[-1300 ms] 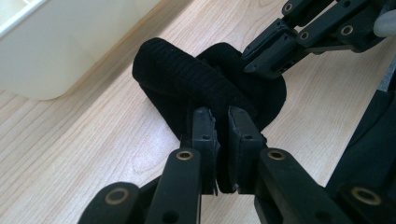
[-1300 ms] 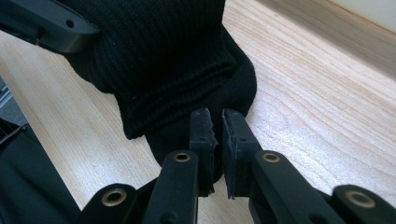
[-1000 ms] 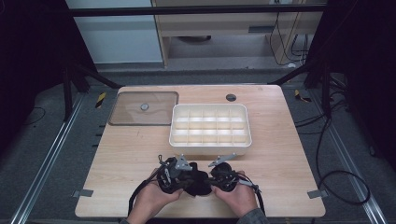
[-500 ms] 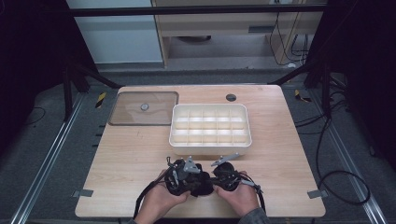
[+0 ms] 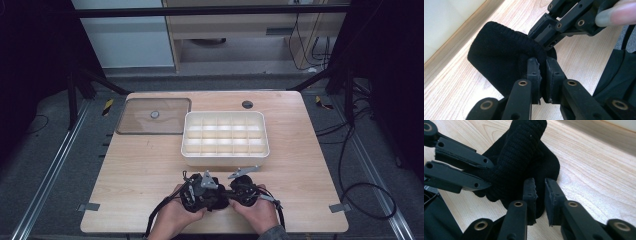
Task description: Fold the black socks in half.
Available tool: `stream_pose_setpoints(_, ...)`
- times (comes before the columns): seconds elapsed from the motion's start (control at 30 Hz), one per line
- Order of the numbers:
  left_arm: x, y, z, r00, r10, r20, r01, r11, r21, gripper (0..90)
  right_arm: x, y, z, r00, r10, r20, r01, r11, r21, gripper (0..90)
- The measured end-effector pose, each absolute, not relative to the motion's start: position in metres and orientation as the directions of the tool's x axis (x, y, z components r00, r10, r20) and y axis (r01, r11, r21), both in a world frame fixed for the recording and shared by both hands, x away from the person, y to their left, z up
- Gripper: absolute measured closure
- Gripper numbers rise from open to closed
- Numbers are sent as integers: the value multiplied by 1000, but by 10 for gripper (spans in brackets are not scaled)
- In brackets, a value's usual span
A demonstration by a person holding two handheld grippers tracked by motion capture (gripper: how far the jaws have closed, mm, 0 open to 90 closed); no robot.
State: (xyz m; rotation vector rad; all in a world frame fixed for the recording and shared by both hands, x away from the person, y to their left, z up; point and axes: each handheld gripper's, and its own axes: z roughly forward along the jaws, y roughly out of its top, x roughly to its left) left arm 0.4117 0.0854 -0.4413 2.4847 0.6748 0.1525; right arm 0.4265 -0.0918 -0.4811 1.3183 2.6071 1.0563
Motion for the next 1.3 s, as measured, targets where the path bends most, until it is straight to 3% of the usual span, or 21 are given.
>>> stream_pose_setpoints(0.7,412,83,-442,870,492,-25,427,-728,537,826,423,-100,-474,-642,725,250,694,410,592,733)
stream_pose_setpoints(1.03,412,81,-443,871,490,-25,426,-731,533,825,422,-101,-479,-653,709,266,696,422,582,888)
stream_pose_setpoints(1.3,412,78,-444,874,485,-20,418,-732,538,821,421,-103,-481,-648,712,270,703,423,572,900)
